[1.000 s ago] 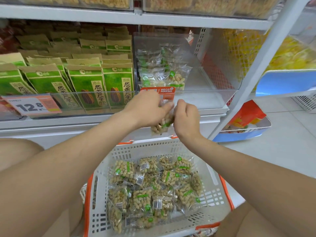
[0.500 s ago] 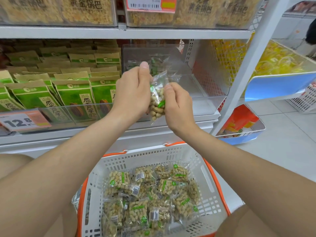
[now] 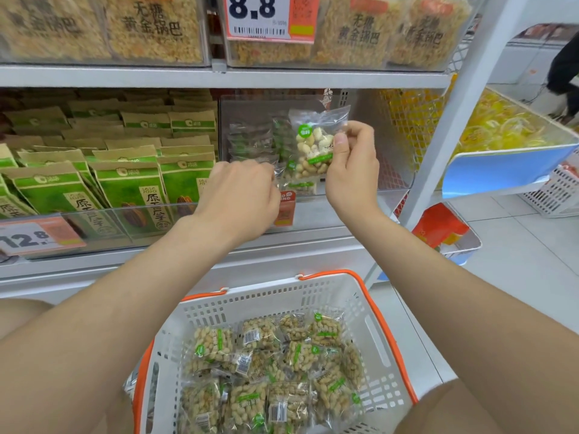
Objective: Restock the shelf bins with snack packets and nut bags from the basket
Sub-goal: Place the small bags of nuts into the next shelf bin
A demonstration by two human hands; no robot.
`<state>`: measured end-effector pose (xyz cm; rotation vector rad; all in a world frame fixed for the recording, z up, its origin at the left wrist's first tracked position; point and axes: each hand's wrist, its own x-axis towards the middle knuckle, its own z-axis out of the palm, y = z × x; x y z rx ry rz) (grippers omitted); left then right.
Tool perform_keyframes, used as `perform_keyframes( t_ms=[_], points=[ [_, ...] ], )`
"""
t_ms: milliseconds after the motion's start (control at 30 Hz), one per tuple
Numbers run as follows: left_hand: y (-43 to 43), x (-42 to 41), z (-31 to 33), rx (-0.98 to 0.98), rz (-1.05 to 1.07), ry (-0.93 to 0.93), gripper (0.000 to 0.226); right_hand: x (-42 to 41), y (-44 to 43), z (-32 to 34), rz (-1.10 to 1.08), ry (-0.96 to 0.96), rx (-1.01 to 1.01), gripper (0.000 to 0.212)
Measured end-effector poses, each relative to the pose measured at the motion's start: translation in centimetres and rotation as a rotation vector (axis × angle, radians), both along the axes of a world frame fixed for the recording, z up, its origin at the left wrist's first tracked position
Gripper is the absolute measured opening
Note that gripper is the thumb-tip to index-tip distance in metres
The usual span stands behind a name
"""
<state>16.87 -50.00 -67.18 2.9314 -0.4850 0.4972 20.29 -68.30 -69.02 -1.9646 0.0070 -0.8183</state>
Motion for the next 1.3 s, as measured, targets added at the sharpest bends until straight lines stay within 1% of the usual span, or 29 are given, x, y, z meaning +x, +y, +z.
perform_keyframes(
  t_ms=[67, 133, 200, 300, 333, 400, 467, 533, 667, 833, 900, 1000, 1033, 1100, 1133, 1233, 1267, 1300],
  points=[
    [0.0, -0.2, 0.0, 0.051, -0.005, 0.001, 0.03, 0.4, -0.5, -0.2, 0.001, 0.03, -0.021, 0.021],
    [0.2, -0.1, -0.1, 0.051, -0.01, 0.013, 0.032, 0.8, -0.8, -0.5, 0.01, 0.087, -0.061, 0.024],
    [0.4, 0.2, -0.3, 0.04, -0.031, 0.017, 0.035, 1.3, -0.8, -0.9, 0.034, 0.152, -0.172, 0.037],
    [0.5, 0.3, -0.6, 0.046, -0.051, 0.042, 0.036, 1.9, -0.2, -1.4, 0.095, 0.274, -0.428, 0.066],
    [0.5, 0.4, -0.7, 0.059, -0.05, 0.051, 0.035, 2.0, -0.1, -1.4, 0.119, 0.305, -0.496, 0.07],
    [0.4, 0.4, -0.7, 0.078, -0.049, 0.054, 0.035, 2.1, -0.2, -1.1, 0.18, 0.354, -0.543, 0.066],
    [0.3, 0.4, -0.7, 0.088, -0.05, 0.055, 0.034, 2.1, -0.3, -0.4, 0.22, 0.448, -0.518, 0.057],
    [0.3, 0.4, -0.6, 0.104, -0.046, 0.057, 0.033, 2.0, -0.4, 0.1, 0.227, 0.522, -0.488, 0.053],
    [0.3, 0.3, -0.6, 0.115, -0.051, 0.063, 0.033, 2.4, -0.8, 0.9, 0.23, 0.535, -0.438, 0.05],
    [0.4, 0.4, -0.6, 0.123, -0.052, 0.054, 0.031, 2.7, -2.1, 1.4, 0.192, 0.535, -0.247, 0.046],
    [0.3, 0.4, -0.6, 0.128, -0.051, 0.055, 0.031, 2.8, -2.0, 1.1, 0.193, 0.533, -0.271, 0.045],
    [0.2, 0.3, -0.6, 0.127, -0.046, 0.056, 0.031, 2.9, -1.5, 0.5, 0.178, 0.538, -0.393, 0.04],
    [0.2, 0.3, -0.6, 0.128, -0.046, 0.055, 0.031, 3.0, -1.3, 0.5, 0.157, 0.542, -0.414, 0.041],
    [0.2, 0.3, -0.6, 0.127, -0.047, 0.057, 0.032, 3.3, -1.0, 0.5, 0.124, 0.581, -0.418, 0.053],
    [0.2, 0.3, -0.6, 0.125, -0.048, 0.06, 0.032, 3.4, -1.0, 0.6, 0.12, 0.614, -0.409, 0.066],
    [0.2, 0.3, -0.6, 0.113, -0.054, 0.061, 0.032, 3.9, -0.9, 1.2, 0.167, 0.745, -0.373, 0.115],
    [0.2, 0.3, -0.6, 0.113, -0.056, 0.059, 0.032, 4.1, -0.8, 1.3, 0.18, 0.782, -0.342, 0.128],
    [0.1, 0.4, -0.6, 0.115, -0.057, 0.057, 0.032, 4.2, -0.7, 1.4, 0.178, 0.804, -0.317, 0.136]
  ],
)
